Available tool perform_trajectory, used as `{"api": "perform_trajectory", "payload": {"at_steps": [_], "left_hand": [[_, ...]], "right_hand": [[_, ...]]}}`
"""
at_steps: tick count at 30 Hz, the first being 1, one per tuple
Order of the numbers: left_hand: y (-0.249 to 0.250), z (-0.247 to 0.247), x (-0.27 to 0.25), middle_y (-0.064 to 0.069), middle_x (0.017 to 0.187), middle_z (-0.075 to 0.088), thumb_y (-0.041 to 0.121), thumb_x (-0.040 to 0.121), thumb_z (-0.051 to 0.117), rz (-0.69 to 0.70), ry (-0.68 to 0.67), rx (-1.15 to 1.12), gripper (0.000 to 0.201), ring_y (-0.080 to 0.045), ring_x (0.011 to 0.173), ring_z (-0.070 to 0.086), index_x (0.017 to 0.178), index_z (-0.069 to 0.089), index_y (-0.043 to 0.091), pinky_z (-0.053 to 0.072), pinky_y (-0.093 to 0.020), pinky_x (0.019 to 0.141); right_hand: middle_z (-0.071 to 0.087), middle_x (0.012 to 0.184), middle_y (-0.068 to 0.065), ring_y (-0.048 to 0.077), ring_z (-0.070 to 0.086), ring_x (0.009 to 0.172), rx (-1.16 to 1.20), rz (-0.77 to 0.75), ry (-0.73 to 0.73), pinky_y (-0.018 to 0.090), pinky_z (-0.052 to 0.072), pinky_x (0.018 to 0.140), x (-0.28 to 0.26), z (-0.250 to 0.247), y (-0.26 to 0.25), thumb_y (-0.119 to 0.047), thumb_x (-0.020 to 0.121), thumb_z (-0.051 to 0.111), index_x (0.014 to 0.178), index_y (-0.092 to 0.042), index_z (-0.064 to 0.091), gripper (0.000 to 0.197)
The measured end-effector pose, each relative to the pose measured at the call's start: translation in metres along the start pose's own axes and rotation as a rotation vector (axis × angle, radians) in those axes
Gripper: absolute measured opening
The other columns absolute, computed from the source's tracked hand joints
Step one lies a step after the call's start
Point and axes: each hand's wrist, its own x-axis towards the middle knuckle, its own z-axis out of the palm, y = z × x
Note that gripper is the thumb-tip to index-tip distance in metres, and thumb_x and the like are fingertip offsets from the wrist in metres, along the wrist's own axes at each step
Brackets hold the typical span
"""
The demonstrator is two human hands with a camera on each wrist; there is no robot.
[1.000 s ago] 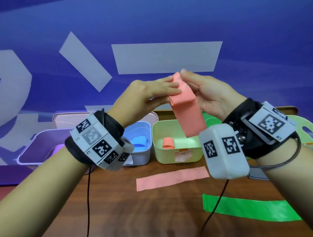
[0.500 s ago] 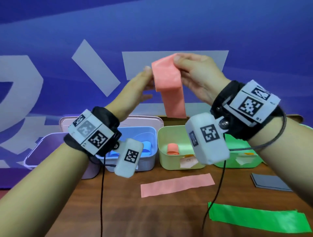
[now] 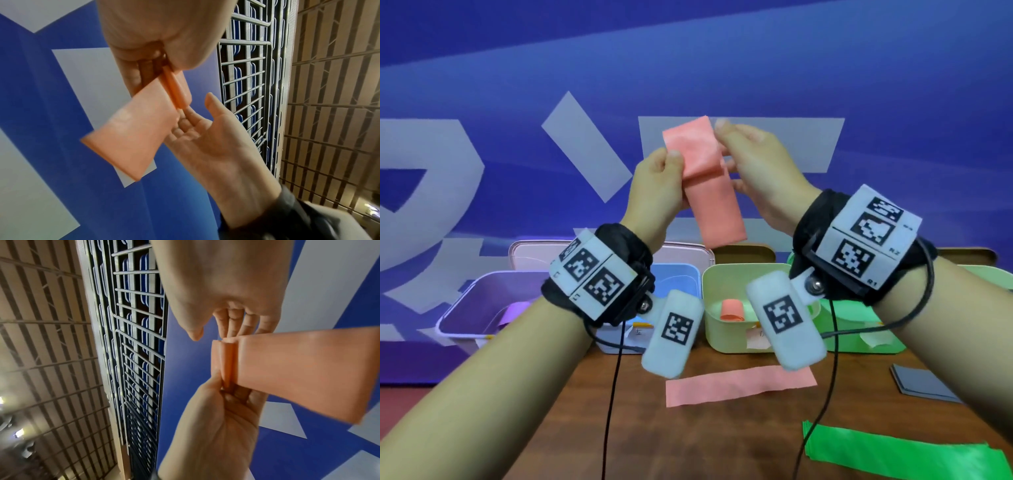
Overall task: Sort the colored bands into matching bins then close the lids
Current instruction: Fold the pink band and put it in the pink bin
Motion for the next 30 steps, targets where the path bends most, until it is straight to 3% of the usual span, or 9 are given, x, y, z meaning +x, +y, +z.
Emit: {"api": "perform_trajectory", "payload": {"at_steps": [4, 7, 12, 15, 18, 20, 23, 25, 30], "left_hand": [[0.001, 0.003, -0.001, -0.011, 0.094, 0.064, 0.014, 0.101, 0.025, -0.043, 0.031, -0.040, 0.033, -0.022, 0.081, 0.064, 0.099, 0.057, 0.010, 0.057, -0.034, 0.070], [0.003, 0.006, -0.002, -0.006, 0.090, 0.064, 0.012, 0.097, 0.024, -0.039, 0.033, -0.025, 0.035, -0.019, 0.077, 0.061, 0.102, 0.059, 0.011, 0.054, -0.034, 0.066], [0.009, 0.009, -0.006, 0.000, 0.080, 0.055, 0.017, 0.097, 0.026, -0.097, 0.027, -0.044, 0.024, -0.011, 0.068, 0.054, 0.097, 0.050, 0.013, 0.043, -0.024, 0.055], [0.007, 0.006, -0.008, -0.003, 0.098, 0.056, 0.014, 0.098, 0.027, -0.063, 0.039, -0.026, 0.018, -0.016, 0.086, 0.056, 0.102, 0.045, 0.013, 0.048, -0.031, 0.071], [0.006, 0.001, -0.010, 0.004, 0.098, 0.053, 0.017, 0.100, 0.027, 0.012, 0.022, 0.084, 0.015, -0.017, 0.095, 0.054, 0.108, 0.039, 0.013, 0.047, -0.033, 0.082], [0.008, 0.000, -0.013, 0.011, 0.095, 0.052, 0.019, 0.102, 0.028, 0.063, -0.043, 0.148, 0.015, -0.011, 0.093, 0.054, 0.109, 0.040, 0.015, 0.046, -0.027, 0.081], [0.008, -0.001, -0.016, 0.018, 0.097, 0.053, 0.021, 0.103, 0.030, 0.130, -0.151, 0.184, 0.014, 0.003, 0.090, 0.054, 0.113, 0.040, 0.020, 0.044, -0.020, 0.084], [0.008, -0.002, -0.017, 0.016, 0.101, 0.054, 0.022, 0.103, 0.032, 0.142, -0.199, 0.171, 0.015, 0.003, 0.091, 0.054, 0.115, 0.042, 0.022, 0.044, -0.023, 0.087], [0.011, -0.004, -0.022, 0.007, 0.095, 0.062, 0.031, 0.101, 0.037, -0.151, -0.324, 0.028, 0.020, -0.008, 0.075, 0.063, 0.110, 0.053, 0.025, 0.054, -0.027, 0.064]], "right_hand": [[0.052, 0.122, 0.006, 0.018, 0.053, 0.108, -0.246, -0.053, -0.053, 0.028, 0.041, 0.097, -0.008, 0.007, 0.003, -0.020, 0.099, 0.035, 0.130, -0.018, 0.048, 0.035], [0.036, 0.117, 0.005, 0.014, 0.044, 0.105, -0.317, -0.128, -0.077, 0.019, 0.034, 0.089, -0.010, 0.011, 0.003, -0.009, 0.098, 0.029, 0.140, -0.018, 0.037, 0.044], [0.031, 0.121, 0.002, 0.012, 0.042, 0.101, -0.306, -0.122, -0.150, 0.001, 0.034, 0.076, -0.011, 0.011, 0.004, 0.000, 0.095, 0.027, 0.148, -0.023, 0.022, 0.058], [0.048, 0.119, 0.003, 0.017, 0.053, 0.098, -0.168, -0.068, -0.177, 0.022, 0.044, 0.082, -0.009, 0.010, 0.003, -0.008, 0.088, 0.041, 0.139, -0.020, 0.041, 0.052], [0.056, 0.110, -0.003, 0.010, 0.054, 0.084, 0.009, 0.074, -0.117, 0.023, 0.040, 0.068, -0.004, 0.003, -0.002, -0.031, 0.087, 0.055, 0.128, -0.019, 0.044, 0.044], [0.058, 0.102, -0.003, 0.011, 0.055, 0.084, 0.038, 0.124, -0.168, 0.027, 0.040, 0.073, -0.001, -0.003, -0.005, -0.038, 0.089, 0.056, 0.110, -0.021, 0.050, 0.028], [0.063, 0.087, 0.000, 0.014, 0.059, 0.081, 0.070, 0.156, -0.217, 0.031, 0.046, 0.087, 0.000, -0.011, -0.008, -0.024, 0.092, 0.056, 0.099, -0.014, 0.061, 0.013], [0.063, 0.080, 0.002, 0.014, 0.060, 0.075, 0.135, 0.147, -0.188, 0.033, 0.049, 0.089, 0.000, -0.014, -0.010, -0.011, 0.090, 0.058, 0.091, -0.011, 0.063, 0.004], [0.062, 0.083, -0.001, 0.008, 0.062, 0.070, 0.146, 0.045, -0.130, 0.022, 0.055, 0.071, -0.002, -0.023, -0.012, -0.001, 0.086, 0.060, 0.091, -0.013, 0.059, 0.013]]}}
